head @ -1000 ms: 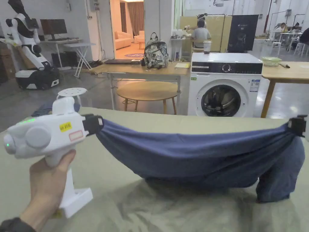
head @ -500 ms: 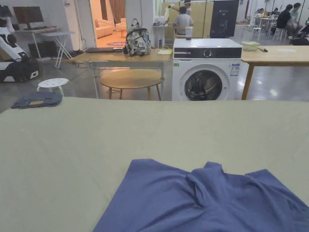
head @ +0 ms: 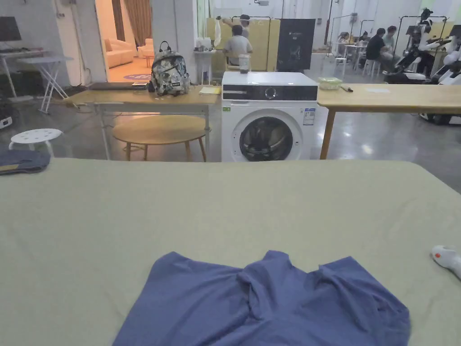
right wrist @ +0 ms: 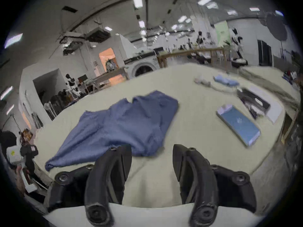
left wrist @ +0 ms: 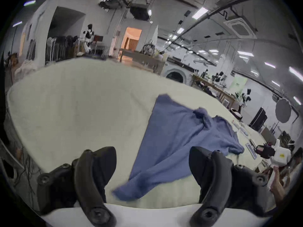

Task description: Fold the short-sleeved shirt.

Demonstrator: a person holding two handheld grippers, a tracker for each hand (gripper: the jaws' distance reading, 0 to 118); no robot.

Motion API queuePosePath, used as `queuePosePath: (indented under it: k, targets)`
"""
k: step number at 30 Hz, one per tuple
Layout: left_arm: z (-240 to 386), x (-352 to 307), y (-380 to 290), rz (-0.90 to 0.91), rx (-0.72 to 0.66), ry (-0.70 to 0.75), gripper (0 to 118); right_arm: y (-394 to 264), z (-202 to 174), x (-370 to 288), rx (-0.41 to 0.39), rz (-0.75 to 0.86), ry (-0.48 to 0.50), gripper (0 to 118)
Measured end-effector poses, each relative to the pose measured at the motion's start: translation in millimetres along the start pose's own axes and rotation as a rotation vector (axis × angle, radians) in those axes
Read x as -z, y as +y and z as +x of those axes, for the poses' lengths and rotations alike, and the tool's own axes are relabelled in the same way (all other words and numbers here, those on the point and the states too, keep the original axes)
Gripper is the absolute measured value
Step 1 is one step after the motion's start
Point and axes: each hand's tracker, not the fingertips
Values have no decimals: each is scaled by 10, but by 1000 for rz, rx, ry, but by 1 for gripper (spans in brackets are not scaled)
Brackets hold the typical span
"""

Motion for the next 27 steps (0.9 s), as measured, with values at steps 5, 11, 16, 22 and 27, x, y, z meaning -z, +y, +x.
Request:
queuePosePath:
  k: [5,11,16,22,27]
  targets:
    - [498,-252,449,171,110,-28,93,471,-464,45,-119,96,75,54]
    - [828,-327,628,242,229,-34,33,625,-770,152,-203,114,92,25]
    - [850,-239,576,179,183,-64,0,556,-817,224,-206,83,84,0]
    - [498,-328,494,170,11,-27,0,509,-720,202,-186,66,77,0]
    - [25,-281,211,55,-81,-69,79,400,-624,239,-172,24,98,0]
